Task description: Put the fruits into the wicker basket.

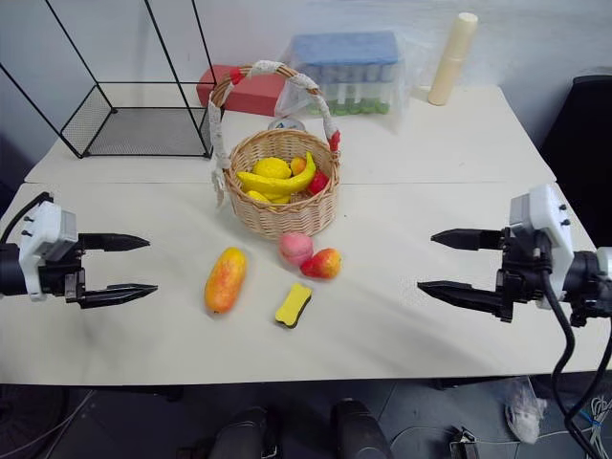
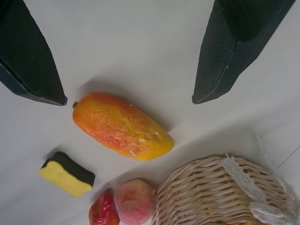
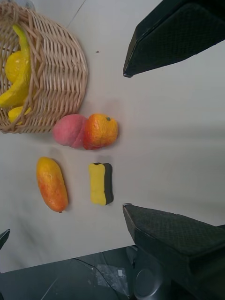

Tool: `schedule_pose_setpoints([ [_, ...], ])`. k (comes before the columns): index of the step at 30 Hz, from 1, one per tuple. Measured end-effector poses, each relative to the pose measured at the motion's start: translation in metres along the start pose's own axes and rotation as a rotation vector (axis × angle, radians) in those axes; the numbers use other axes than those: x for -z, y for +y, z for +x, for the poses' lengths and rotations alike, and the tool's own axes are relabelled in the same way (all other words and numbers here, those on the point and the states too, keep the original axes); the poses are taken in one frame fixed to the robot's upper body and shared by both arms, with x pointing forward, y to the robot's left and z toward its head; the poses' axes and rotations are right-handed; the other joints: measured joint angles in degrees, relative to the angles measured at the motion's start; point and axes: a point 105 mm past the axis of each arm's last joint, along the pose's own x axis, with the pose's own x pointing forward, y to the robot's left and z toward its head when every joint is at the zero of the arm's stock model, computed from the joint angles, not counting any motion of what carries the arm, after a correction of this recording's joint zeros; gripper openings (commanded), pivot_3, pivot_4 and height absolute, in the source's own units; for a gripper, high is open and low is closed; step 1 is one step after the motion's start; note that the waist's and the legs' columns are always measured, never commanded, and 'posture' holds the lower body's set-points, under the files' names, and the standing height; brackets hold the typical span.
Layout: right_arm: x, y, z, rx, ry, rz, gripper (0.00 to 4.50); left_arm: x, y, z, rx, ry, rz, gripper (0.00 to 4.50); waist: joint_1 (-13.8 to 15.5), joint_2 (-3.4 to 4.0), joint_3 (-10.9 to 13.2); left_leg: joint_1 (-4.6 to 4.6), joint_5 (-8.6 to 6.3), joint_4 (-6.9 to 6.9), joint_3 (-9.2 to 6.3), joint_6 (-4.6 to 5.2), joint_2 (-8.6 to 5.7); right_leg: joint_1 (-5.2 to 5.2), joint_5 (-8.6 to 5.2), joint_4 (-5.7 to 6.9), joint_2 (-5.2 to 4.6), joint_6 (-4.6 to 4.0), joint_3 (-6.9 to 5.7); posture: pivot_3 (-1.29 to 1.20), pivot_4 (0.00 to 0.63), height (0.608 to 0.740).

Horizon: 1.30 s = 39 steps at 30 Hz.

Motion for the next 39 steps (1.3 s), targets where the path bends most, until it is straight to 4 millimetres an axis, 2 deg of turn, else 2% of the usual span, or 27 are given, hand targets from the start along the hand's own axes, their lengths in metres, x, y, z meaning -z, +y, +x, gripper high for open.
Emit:
schedule_pose_setpoints([
  [3,-0.001,0.000,0.001,0.007,0.002,-0.001,4.45,0.001,-0.004,0.002,0.005,0.009,-0.005,4.50,0.0,0.04,0.0,0.00,0.00,0.02,0.00,0.00,0.00,0.00,0.00,0.03,0.00,0.00,0.01,0.00,0.150,0.740],
  [17,0.006,-0.003,0.006,0.022,0.055,-0.015,4.45,0.000,0.003,0.007,-0.046,-0.004,0.008,4.50,0.0,0.08,0.1,0.02,0.04,0.06,0.02,-0.03,0.01,0.00,0.00,0.10,0.03,0.01,0.02,0.00,0.150,0.740],
  [24,-0.009,-0.006,0.008,0.018,0.021,-0.093,4.45,-0.009,-0.004,0.013,-0.003,-0.051,-0.015,4.50,-0.1,0.09,0.1,0.03,0.04,0.15,0.02,-0.04,0.01,0.00,0.00,0.20,0.05,0.01,0.03,0.00,0.150,0.740],
  [26,-0.018,-0.001,0.021,-0.041,0.001,-0.127,4.45,-0.019,-0.010,0.016,0.044,-0.074,-0.013,4.50,-0.2,0.09,0.1,0.07,0.08,0.16,0.03,-0.07,0.05,0.00,0.00,0.24,0.09,0.01,0.04,0.00,0.150,0.740],
  [27,-0.023,0.005,0.033,-0.095,-0.002,-0.166,4.45,-0.026,-0.013,0.017,0.078,-0.086,-0.005,4.50,-0.4,0.08,0.1,0.09,0.10,0.17,0.03,-0.10,0.06,0.00,0.00,0.30,0.11,0.01,0.04,0.00,0.150,0.740],
  [29,-0.022,0.015,0.050,-0.178,0.022,-0.237,4.45,-0.033,-0.019,0.019,0.127,-0.078,0.023,4.50,-0.4,0.09,0.1,0.11,0.14,0.15,0.01,-0.14,0.06,0.00,0.00,0.31,0.13,0.00,0.03,0.00,0.150,0.740],
  [34,0.003,0.023,0.099,-0.349,0.115,-0.465,4.45,-0.030,-0.039,0.029,0.288,-0.001,0.065,4.50,-1.0,0.14,0.1,0.05,0.14,0.23,0.06,-0.12,0.01,-0.05,0.00,0.33,0.10,0.00,0.06,0.00,0.150,0.740],
  [39,0.027,0.020,0.150,-0.473,0.190,-0.699,4.45,-0.034,-0.046,0.038,0.369,0.008,0.102,4.50,-1.5,0.09,0.2,0.04,0.34,0.43,0.10,-0.45,0.06,-0.07,0.00,0.43,0.21,0.00,0.09,0.00,0.150,0.740],
])
